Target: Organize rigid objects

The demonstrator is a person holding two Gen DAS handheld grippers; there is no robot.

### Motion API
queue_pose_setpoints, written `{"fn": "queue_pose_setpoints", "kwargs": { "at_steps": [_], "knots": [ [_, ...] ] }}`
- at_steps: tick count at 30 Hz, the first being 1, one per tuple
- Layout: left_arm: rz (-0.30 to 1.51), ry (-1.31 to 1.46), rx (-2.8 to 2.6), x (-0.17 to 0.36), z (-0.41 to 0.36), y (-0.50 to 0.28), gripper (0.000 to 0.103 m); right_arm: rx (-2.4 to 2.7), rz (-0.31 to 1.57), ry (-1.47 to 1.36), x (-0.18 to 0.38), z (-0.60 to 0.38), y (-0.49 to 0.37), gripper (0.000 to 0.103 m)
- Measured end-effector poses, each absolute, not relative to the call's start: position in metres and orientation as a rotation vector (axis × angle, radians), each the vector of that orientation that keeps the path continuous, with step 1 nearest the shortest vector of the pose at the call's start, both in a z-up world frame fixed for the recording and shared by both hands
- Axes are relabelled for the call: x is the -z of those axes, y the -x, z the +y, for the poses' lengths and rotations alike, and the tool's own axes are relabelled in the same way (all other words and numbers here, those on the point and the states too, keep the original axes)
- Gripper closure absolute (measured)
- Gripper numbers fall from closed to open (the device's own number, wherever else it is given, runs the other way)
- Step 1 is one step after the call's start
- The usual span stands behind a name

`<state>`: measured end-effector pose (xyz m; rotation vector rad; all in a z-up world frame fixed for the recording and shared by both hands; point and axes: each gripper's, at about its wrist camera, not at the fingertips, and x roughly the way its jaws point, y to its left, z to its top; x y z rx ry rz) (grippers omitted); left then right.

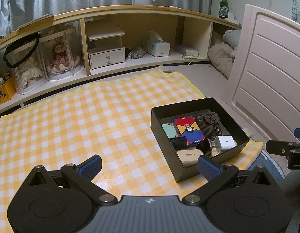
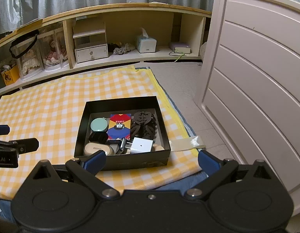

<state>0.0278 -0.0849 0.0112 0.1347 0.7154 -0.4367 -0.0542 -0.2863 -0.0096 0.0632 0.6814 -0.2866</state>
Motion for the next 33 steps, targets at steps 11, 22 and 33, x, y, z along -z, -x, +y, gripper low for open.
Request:
{"fn": "queue_pose_setpoints", "kwargs": {
  "at_steps": [11,22,33],
  "knots": [
    [0.714,-0.133,0.436,-0.0117,-0.0845,-0.0286,0.0,0.289,0.68,-0.06,0.0095,-0.2862,0.0543,0.001],
    [0.712,-0.129,0.434,-0.0121,-0.0841,-0.0278,0.0,0.288,0.682,-0.059,0.0096,-0.2863,0.0542,0.001],
    [0.713,-0.128,0.432,-0.0123,-0.084,-0.0278,0.0,0.288,0.682,-0.059,0.0097,-0.2859,0.0543,0.001]
  ]
}}
